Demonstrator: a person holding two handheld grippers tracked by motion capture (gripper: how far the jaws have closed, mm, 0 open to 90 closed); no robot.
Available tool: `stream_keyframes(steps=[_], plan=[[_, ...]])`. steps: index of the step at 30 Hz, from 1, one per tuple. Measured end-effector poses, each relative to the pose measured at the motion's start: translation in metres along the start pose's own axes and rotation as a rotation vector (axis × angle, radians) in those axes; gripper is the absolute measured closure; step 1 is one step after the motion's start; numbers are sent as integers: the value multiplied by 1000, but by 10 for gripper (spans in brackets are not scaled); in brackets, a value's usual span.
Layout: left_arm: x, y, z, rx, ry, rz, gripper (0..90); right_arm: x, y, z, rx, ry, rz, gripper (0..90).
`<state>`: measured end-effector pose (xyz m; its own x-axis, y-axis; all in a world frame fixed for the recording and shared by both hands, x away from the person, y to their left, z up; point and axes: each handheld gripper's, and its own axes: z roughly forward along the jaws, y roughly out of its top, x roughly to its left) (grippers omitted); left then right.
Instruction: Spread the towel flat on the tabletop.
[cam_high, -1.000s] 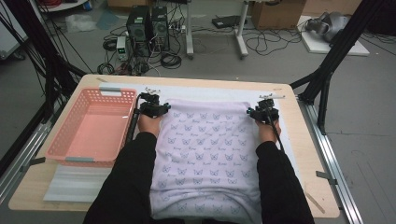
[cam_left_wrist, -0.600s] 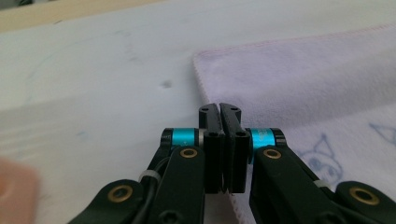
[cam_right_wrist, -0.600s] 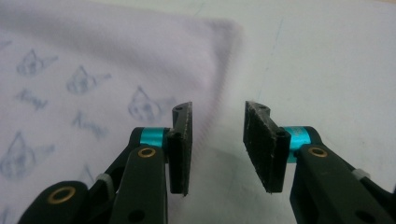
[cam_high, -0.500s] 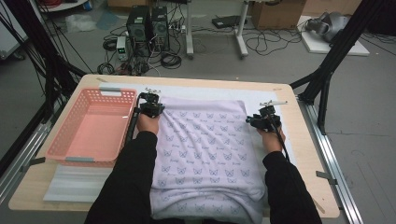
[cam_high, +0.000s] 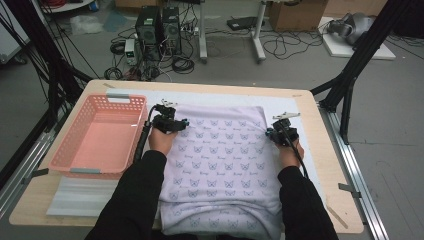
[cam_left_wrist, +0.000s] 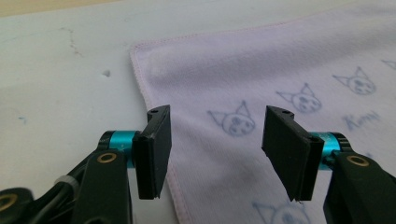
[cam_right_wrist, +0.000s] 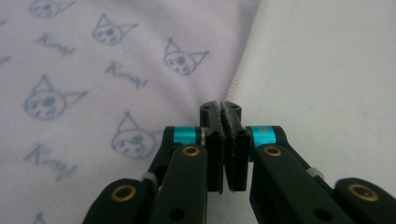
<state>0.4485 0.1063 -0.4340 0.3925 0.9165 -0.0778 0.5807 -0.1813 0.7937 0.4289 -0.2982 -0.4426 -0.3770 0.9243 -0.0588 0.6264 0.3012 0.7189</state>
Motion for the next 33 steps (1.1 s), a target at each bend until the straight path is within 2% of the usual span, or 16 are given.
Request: stream_keyframes(steps=[1, 3, 4, 7, 9, 13, 15, 17, 20, 22, 24, 26, 28, 30, 32, 33], plan=[[-1, -1, -3, 7, -10, -6, 424, -1, -1, 0, -12, -1, 20, 858], [-5, -2, -10, 11, -35, 7, 413, 2, -3, -5, -42, -19, 39, 744], [-8, -4, -14, -9, -40, 10, 420, 2, -4, -9, -56, -5, 43, 732], [-22, -11, -24, -17, -75, 40, 433, 4, -5, -25, -88, 36, 36, 665], [-29, -16, -33, -54, -89, 40, 436, 6, -8, -36, -99, 56, 29, 631], [-36, -23, -51, -73, -117, 46, 435, 11, -21, -57, -124, 106, 32, 607], [-40, -28, -60, -54, -131, 56, 422, 16, -31, -67, -121, 130, 29, 596], [-43, -36, -71, -57, -145, 55, 410, 21, -41, -74, -114, 163, 20, 586], [-48, -49, -86, -29, -148, 93, 386, 28, -58, -86, -120, 201, 12, 579], [-51, -59, -95, -15, -143, 123, 380, 31, -66, -94, -125, 202, -23, 572], [-52, -70, -102, -23, -144, 123, 371, 33, -72, -101, -138, 213, -18, 569], [-51, -81, -106, -16, -138, 124, 369, 36, -77, -103, -127, 222, -23, 556], [-50, -91, -107, 12, -139, 132, 366, 41, -83, -102, -93, 240, -31, 553], [-46, -99, -108, 30, -134, 122, 366, 46, -88, -101, -59, 238, -63, 548], [-43, -106, -108, 32, -133, 117, 371, 47, -93, -101, -46, 246, -56, 548], [-43, -108, -109, 20, -127, 141, 388, 48, -94, -101, -35, 245, -60, 548]])
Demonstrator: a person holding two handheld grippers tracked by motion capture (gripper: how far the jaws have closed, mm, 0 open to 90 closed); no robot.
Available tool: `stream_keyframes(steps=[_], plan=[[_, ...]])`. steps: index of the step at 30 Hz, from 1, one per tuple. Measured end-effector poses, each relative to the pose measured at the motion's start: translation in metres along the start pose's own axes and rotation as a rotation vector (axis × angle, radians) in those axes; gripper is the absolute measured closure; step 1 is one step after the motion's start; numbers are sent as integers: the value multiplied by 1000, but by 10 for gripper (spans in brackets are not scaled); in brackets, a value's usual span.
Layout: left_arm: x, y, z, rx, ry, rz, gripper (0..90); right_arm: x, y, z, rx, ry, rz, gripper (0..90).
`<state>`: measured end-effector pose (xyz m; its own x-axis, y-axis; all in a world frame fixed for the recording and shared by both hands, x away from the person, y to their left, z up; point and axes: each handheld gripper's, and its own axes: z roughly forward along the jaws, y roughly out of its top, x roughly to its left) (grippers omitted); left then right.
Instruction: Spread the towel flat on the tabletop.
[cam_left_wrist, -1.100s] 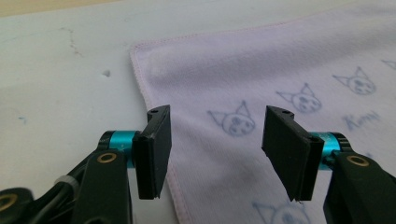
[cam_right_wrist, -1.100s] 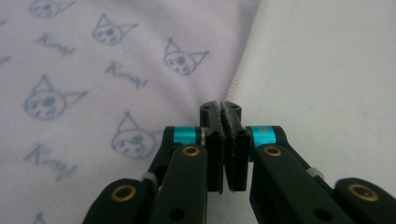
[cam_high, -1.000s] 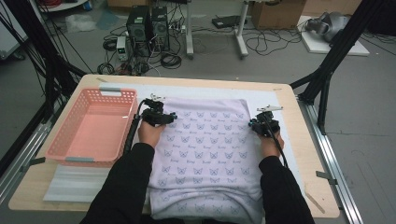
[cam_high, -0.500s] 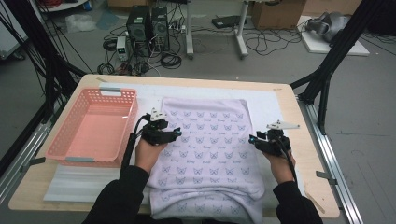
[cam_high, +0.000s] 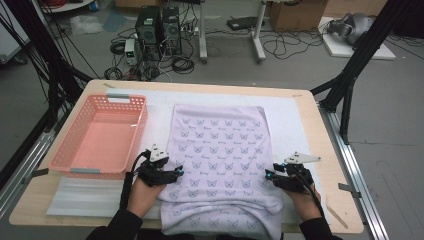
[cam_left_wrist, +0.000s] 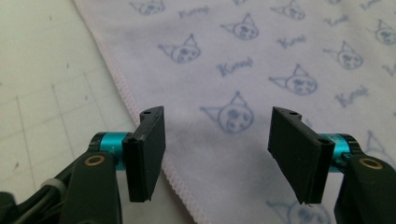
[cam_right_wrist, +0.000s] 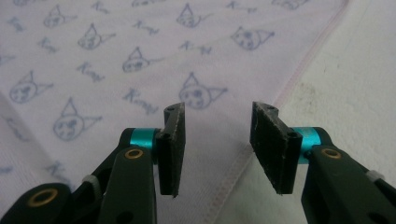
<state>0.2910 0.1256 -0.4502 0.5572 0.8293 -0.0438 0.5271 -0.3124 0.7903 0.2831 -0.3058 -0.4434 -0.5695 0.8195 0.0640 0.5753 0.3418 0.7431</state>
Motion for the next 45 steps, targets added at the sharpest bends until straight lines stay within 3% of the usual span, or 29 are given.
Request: stream_keyframes(steps=[3, 5, 9, 15, 18, 21, 23, 26, 28, 33, 34, 36, 39, 42, 45], plan=[[0, -1, -2, 2, -2, 37, 584, 3, -2, 1, 15, -20, -48, 617], [3, 1, -2, 15, -9, 38, 851, 1, 0, 2, 22, 10, -67, 849], [8, 9, 5, 21, 14, 11, 877, 1, 4, 6, 23, -19, -106, 884], [19, 26, 24, -8, 107, -34, 877, -15, 15, 20, -34, -72, -37, 883], [25, 33, 32, -27, 121, -67, 877, -25, 22, 30, -54, -84, 0, 883], [29, 38, 40, -59, 150, -84, 877, -27, 30, 40, -47, -121, -13, 883], [34, 42, 46, -55, 156, -99, 877, -27, 36, 44, -53, -155, -26, 883], [40, 49, 50, -86, 171, -132, 878, -32, 45, 49, -65, -196, -15, 884], [43, 54, 52, -110, 178, -130, 878, -36, 49, 52, -73, -218, -6, 884], [50, 58, 60, -116, 170, -161, 870, -41, 57, 63, -82, -249, 34, 882], [50, 58, 61, -106, 167, -177, 820, -40, 57, 64, -84, -249, 36, 870], [49, 57, 58, -91, 148, -205, 577, -38, 57, 63, -78, -245, 38, 780], [43, 53, 45, -116, 132, -185, 484, -36, 56, 56, -86, -234, 37, 676], [36, 48, 34, -93, 87, -163, 445, -32, 53, 42, -128, -203, 37, 647], [26, 44, 19, -114, 51, -121, 428, -27, 46, 26, -146, -158, 28, 621]])
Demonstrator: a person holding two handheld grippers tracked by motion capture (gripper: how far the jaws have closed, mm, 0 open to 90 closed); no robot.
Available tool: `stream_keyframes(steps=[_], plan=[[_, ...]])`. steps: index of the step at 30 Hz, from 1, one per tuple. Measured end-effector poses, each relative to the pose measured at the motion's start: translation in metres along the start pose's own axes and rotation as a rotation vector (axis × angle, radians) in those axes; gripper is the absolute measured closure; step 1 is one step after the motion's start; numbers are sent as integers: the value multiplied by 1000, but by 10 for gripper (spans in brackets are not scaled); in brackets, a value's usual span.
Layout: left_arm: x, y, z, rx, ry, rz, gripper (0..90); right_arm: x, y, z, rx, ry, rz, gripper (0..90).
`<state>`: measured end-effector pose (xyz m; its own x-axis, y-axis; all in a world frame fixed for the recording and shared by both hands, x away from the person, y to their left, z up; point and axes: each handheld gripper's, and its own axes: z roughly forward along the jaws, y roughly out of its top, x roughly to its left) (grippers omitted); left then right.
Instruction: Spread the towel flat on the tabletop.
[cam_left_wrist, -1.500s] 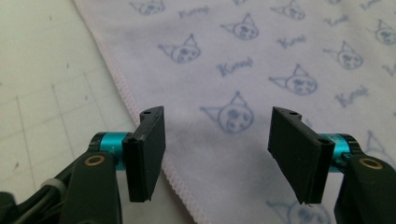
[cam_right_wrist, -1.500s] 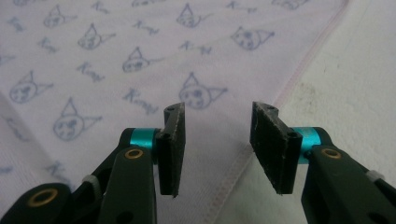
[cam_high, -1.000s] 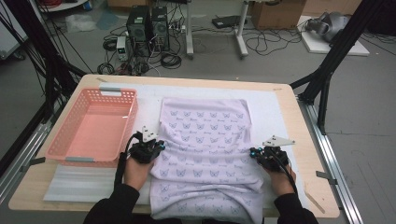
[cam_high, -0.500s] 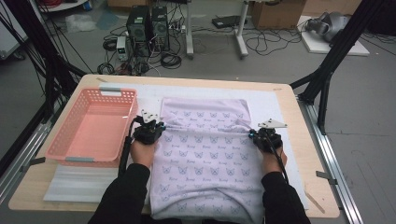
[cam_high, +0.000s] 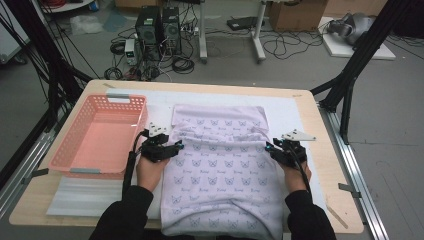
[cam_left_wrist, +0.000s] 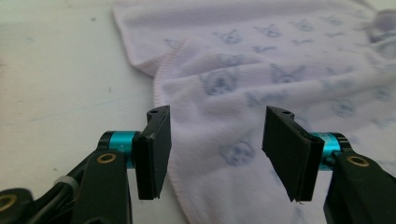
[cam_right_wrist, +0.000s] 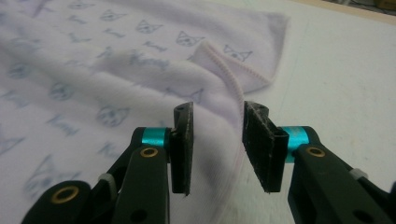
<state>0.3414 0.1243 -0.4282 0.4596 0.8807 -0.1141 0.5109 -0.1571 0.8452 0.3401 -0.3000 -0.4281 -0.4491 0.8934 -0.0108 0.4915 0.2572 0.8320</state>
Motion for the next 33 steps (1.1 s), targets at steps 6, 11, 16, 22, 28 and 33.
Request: stream_keyframes(steps=[6, 11, 16, 22, 28, 33], plan=[[-15, -15, -20, 16, -63, 72, 407, 3, -14, -31, 1, 67, -12, 566], [-20, -33, -28, 47, -77, 89, 377, 12, -31, -41, 36, 98, -19, 496], [-20, -44, -38, 68, -74, 82, 369, 20, -45, -47, 66, 116, -10, 476], [-21, -54, -38, 103, -70, 91, 443, 23, -57, -46, 123, 119, -33, 528], [-18, -53, -37, 109, -92, 93, 856, 22, -55, -47, 139, 152, 0, 851], [-7, -41, -24, 116, -50, 53, 864, 21, -49, -37, 119, 109, -29, 857]])
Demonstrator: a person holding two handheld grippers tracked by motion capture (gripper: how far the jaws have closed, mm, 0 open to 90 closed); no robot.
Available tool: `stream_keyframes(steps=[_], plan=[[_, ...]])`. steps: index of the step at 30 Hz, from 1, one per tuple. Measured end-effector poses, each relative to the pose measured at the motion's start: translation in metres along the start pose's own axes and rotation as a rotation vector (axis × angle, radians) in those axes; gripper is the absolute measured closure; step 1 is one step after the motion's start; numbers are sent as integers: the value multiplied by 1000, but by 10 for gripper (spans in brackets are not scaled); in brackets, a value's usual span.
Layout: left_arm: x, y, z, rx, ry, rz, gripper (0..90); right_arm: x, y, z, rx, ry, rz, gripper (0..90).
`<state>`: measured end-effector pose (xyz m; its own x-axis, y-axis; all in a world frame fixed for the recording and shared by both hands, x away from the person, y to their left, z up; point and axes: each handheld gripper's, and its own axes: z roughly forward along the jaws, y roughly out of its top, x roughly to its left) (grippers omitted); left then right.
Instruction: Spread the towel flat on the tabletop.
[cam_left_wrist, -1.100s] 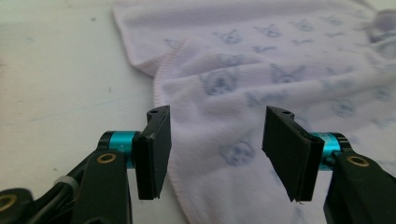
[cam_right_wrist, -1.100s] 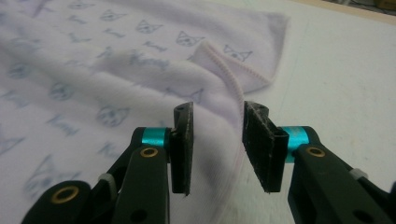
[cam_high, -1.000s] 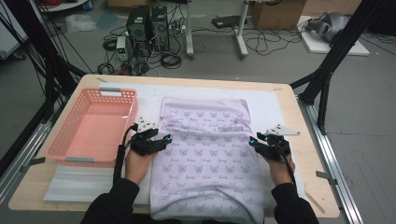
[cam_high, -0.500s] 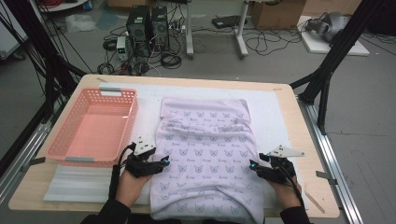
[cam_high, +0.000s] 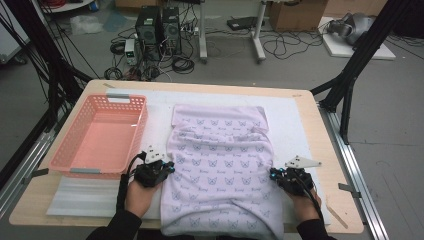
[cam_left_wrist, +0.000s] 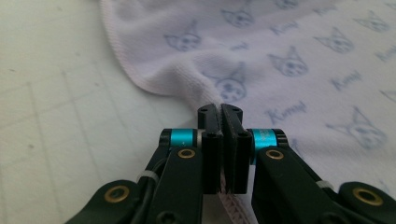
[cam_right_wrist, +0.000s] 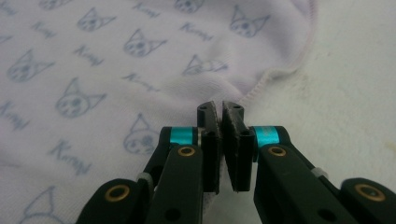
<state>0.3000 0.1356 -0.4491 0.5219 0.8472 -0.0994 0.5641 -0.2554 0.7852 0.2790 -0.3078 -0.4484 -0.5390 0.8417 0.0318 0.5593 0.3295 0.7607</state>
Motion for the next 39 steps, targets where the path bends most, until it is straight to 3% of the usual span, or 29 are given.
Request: stream_keyframes(steps=[7, 10, 13, 15, 17, 20, 23, 27, 32, 36, 39], plan=[[13, 17, 19, -16, 75, -46, 864, -14, 18, 20, -31, -54, 28, 856], [21, 18, 24, -37, 77, -119, 863, -20, 24, 29, -47, -81, 68, 856], [21, 18, 25, -38, 81, -119, 860, -19, 28, 33, -43, -103, 55, 855], [20, 18, 23, -42, 74, -111, 777, -16, 27, 33, -40, -103, 56, 825], [19, 17, 21, -33, 47, -126, 555, -14, 25, 29, -44, -107, 56, 720], [13, 12, 13, -37, 18, -100, 476, -11, 19, 19, -62, -103, 59, 609], [7, 4, 3, -44, -15, -87, 453, -7, 14, 9, -74, -94, 64, 544], [-1, -9, -12, -45, -42, -64, 435, 1, 5, -5, -83, -86, 62, 525], [-10, -23, -28, -55, -75, -51, 413, 12, -10, -21, -65, -60, 45, 564], [-15, -34, -37, -63, -115, -57, 397, 18, -24, -36, -63, -49, 46, 610], [-20, -39, -43, -67, -122, -59, 394, 20, -33, -42, -53, -44, 58, 642]])
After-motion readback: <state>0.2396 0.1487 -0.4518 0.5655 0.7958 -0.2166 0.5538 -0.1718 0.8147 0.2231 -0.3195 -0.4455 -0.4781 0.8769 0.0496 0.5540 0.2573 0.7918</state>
